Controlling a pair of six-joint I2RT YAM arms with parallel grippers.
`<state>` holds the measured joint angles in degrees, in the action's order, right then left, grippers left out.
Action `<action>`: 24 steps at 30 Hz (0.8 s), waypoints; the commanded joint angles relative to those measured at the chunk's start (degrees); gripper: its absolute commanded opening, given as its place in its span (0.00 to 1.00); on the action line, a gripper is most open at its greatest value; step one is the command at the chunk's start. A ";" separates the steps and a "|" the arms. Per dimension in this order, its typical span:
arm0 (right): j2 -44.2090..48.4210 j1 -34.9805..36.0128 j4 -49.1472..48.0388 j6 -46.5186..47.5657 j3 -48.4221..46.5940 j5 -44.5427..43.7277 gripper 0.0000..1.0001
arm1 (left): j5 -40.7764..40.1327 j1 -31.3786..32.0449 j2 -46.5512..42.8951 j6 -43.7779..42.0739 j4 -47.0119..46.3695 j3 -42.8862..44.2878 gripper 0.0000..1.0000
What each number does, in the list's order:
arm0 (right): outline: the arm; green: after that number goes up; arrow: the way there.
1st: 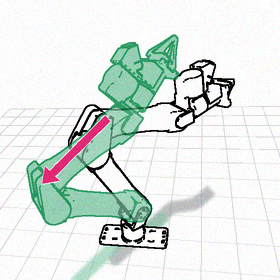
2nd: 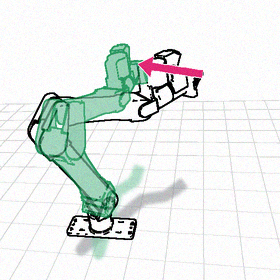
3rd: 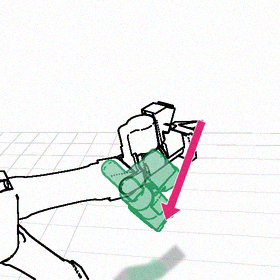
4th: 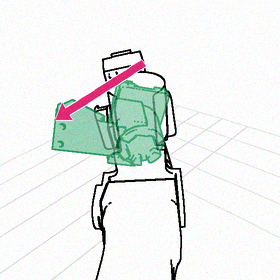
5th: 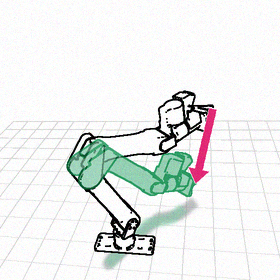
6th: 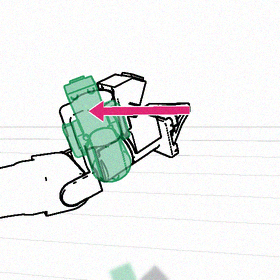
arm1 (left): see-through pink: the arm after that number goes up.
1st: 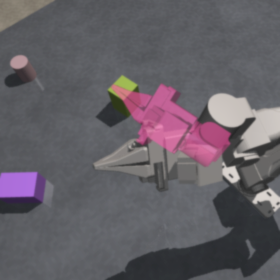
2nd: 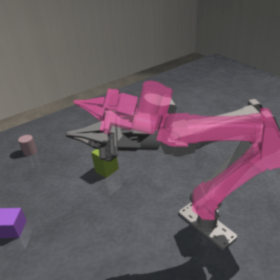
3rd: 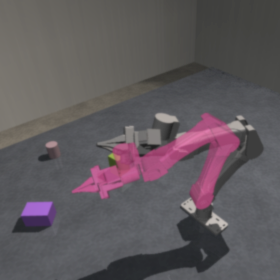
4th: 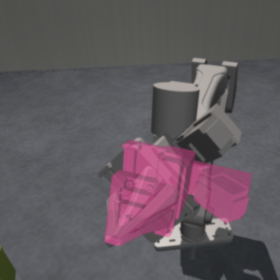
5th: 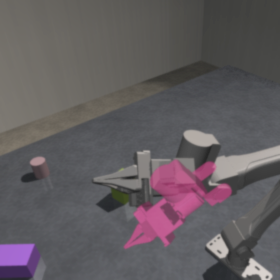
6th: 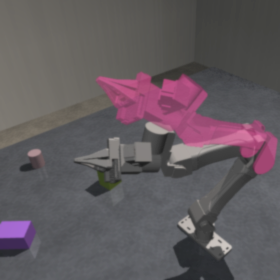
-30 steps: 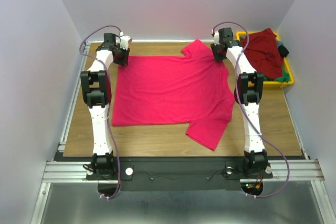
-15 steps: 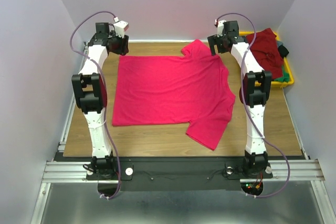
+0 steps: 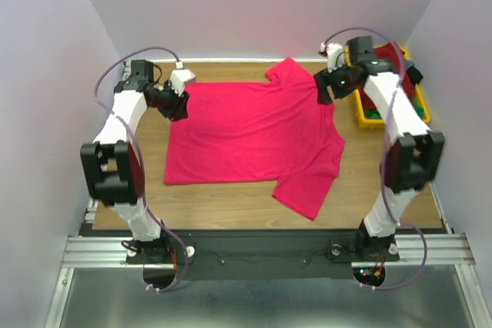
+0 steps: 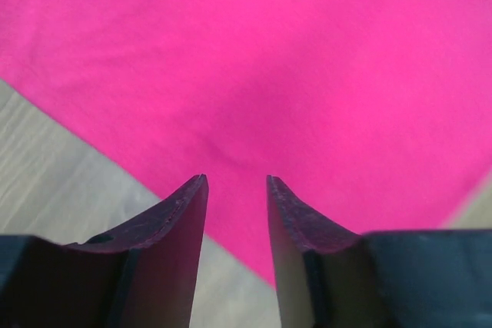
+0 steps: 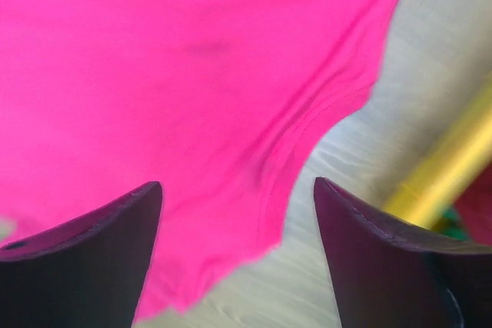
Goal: Fold and stack the t-shirts
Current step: Flatten the tshirt out
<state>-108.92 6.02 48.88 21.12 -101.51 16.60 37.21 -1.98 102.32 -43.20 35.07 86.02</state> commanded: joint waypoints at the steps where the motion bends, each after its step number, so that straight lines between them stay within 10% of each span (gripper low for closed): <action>1: 10.13 0.57 16.36 10.84 1.66 8.62 0.72 | -0.80 -0.22 -11.94 -16.54 10.28 -8.74 0.42; 6: 13.46 5.74 21.17 13.33 17.61 6.35 0.48 | -7.66 -0.13 -17.68 -20.17 8.71 -20.34 0.33; 24: 11.28 21.03 6.05 4.10 42.70 -8.16 0.44 | -24.20 8.39 -20.23 -18.49 -6.15 -39.25 0.24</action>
<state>-95.96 23.62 57.30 26.46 -62.11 12.84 17.45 5.65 83.35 -61.34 32.03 49.32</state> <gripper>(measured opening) 0.443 0.249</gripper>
